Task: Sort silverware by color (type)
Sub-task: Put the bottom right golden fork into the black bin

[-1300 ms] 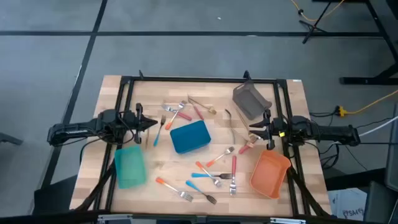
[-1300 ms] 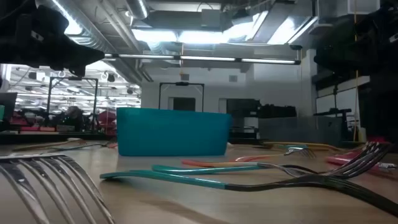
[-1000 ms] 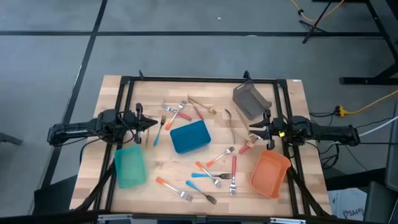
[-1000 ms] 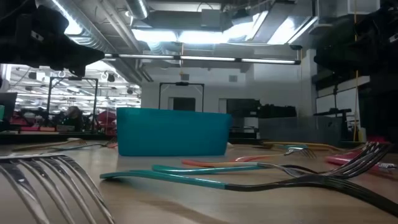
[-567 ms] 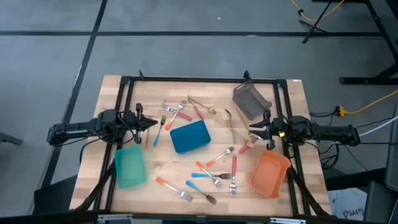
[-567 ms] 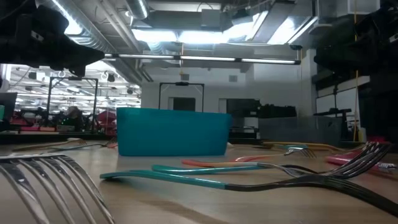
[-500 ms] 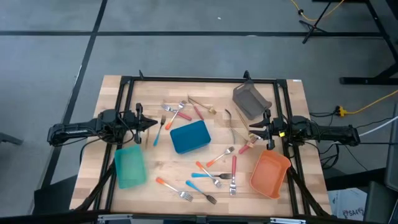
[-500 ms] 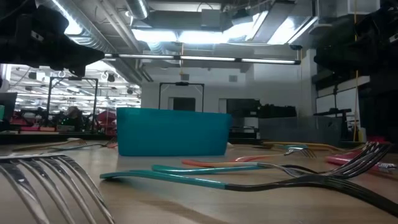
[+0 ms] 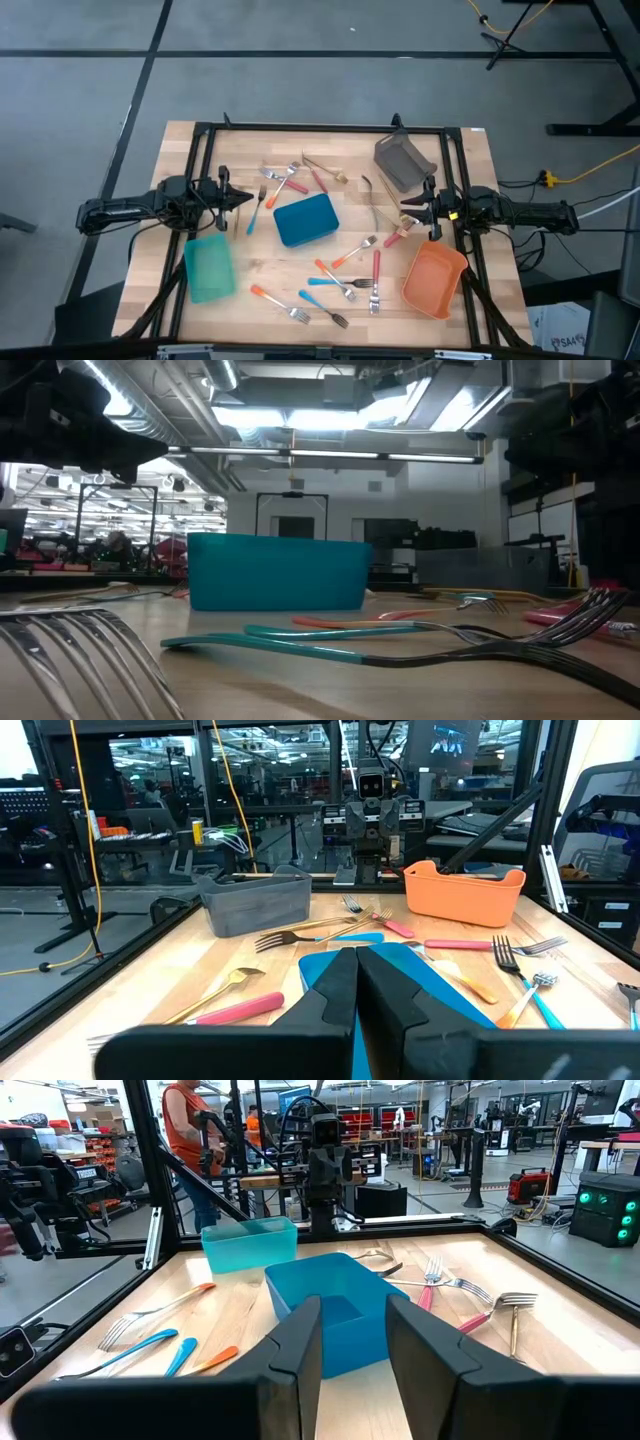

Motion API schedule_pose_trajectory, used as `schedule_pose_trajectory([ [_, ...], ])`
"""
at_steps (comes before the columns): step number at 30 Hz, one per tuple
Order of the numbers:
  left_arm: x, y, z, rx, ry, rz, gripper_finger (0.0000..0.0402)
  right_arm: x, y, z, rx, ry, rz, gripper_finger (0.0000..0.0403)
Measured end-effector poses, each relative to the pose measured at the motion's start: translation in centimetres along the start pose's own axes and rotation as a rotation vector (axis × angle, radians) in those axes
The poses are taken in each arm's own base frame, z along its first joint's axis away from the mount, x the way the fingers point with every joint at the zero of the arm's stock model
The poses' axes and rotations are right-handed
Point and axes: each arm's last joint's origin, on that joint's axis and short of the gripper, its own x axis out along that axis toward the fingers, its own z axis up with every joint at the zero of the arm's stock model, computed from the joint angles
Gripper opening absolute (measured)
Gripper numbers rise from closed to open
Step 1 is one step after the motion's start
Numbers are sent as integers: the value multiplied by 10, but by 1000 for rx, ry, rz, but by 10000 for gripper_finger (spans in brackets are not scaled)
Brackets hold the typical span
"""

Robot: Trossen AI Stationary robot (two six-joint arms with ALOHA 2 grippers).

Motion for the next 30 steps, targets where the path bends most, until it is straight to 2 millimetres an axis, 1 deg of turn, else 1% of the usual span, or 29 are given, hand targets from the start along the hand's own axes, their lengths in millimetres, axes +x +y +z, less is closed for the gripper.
schedule_pose_trajectory([
  [5, 0, 0, 0, 0, 0, 0, 2, 0, -2, 1, -32, -7, -54, 106],
  [30, 0, 0, 0, 0, 0, 0, 2, 0, -1, 1, -34, -8, -44, 106],
])
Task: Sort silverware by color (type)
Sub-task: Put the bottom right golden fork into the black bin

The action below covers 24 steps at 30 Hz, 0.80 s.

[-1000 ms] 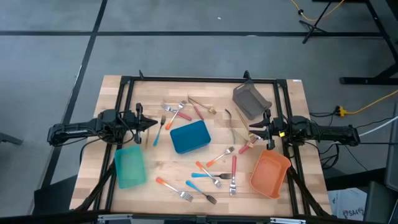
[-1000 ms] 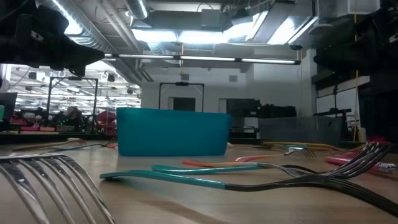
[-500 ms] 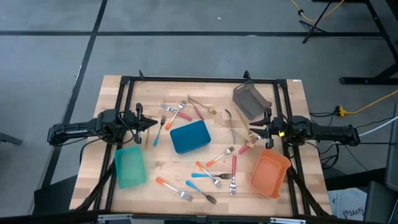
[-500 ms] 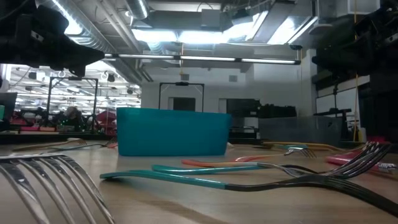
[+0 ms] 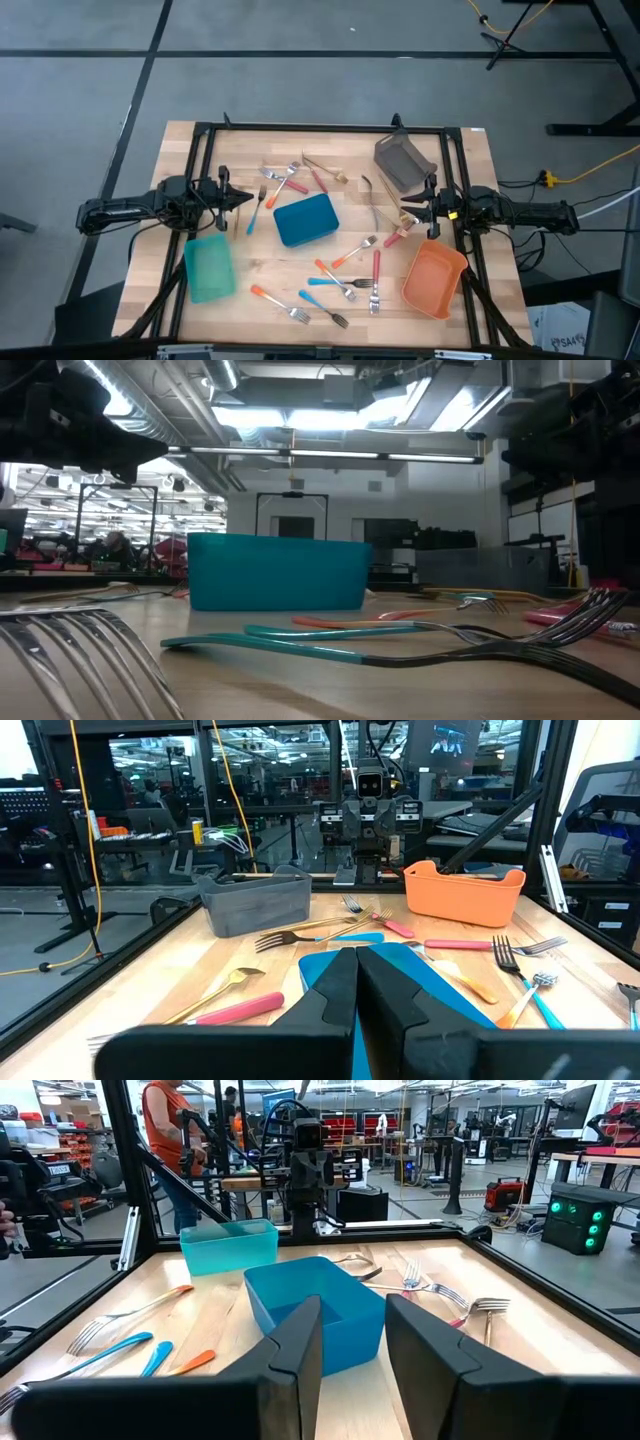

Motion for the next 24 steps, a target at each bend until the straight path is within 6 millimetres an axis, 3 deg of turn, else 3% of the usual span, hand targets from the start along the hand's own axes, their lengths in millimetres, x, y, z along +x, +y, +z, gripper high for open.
schedule_pose_trajectory([
  [12, 0, 0, 0, 0, 0, 0, 2, -1, 0, 9, 106, -82, 5, 106],
  [24, 0, 0, 0, 0, 0, 0, 2, -12, 0, 58, 118, -235, 7, 106],
])
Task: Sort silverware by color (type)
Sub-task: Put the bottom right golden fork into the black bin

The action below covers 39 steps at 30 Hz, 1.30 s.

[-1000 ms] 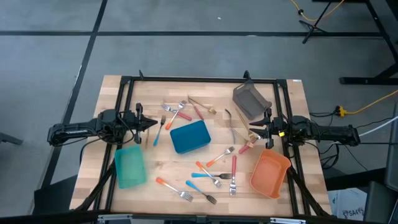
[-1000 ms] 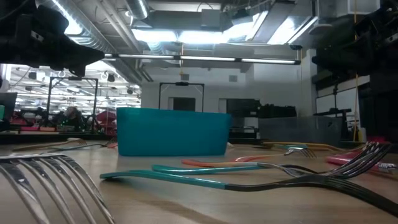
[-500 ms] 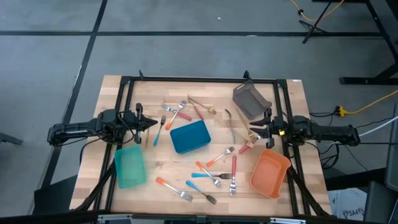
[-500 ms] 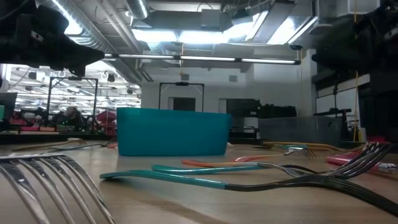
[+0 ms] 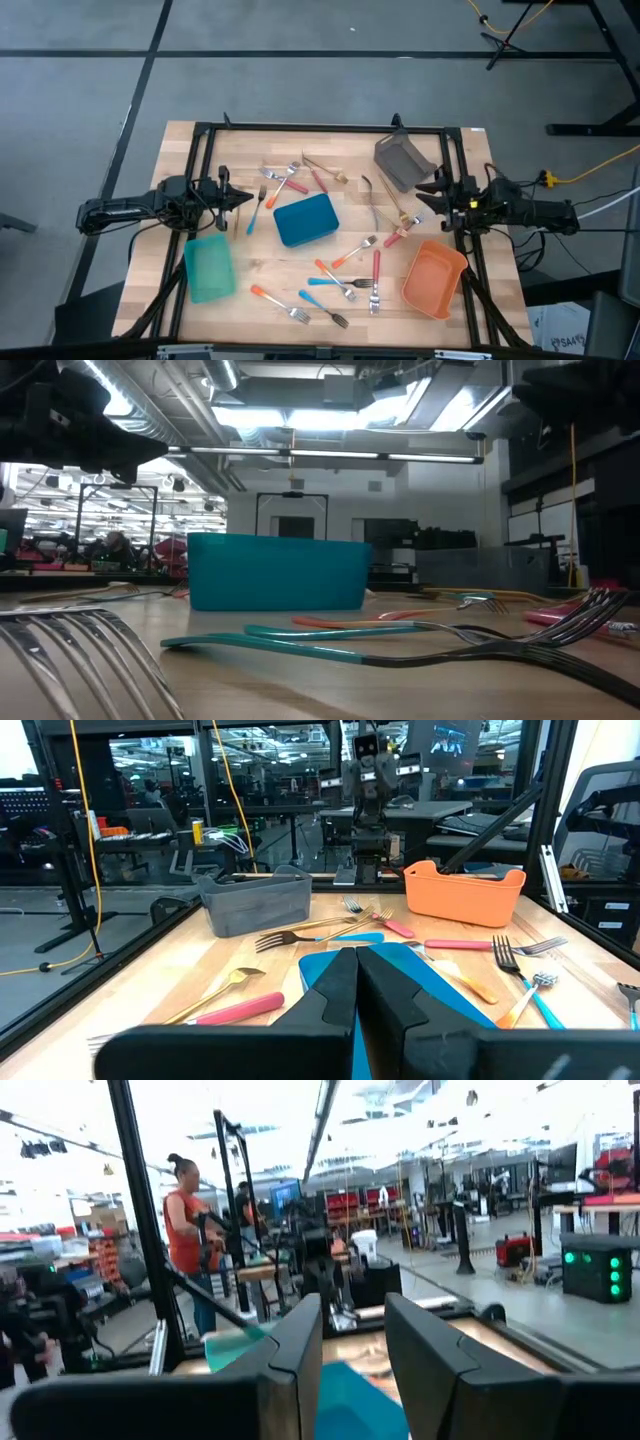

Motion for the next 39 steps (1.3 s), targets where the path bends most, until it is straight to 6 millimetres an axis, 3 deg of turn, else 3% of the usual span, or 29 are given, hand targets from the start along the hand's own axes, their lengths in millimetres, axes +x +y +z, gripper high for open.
schedule_pose_trajectory([
  [11, 0, 1, 0, 0, 0, 50, 2, 13, 0, 28, -9, 126, -170, 106],
  [24, 0, 2, 0, 0, 1, 70, 2, 55, 2, 44, -17, 459, -289, 106],
  [31, 0, 2, 0, 0, 1, 70, 2, 81, 2, 34, 5, 671, -331, 106],
  [39, 0, 2, 0, 0, 2, 70, 2, 101, 0, 4, 67, 910, -373, 106],
])
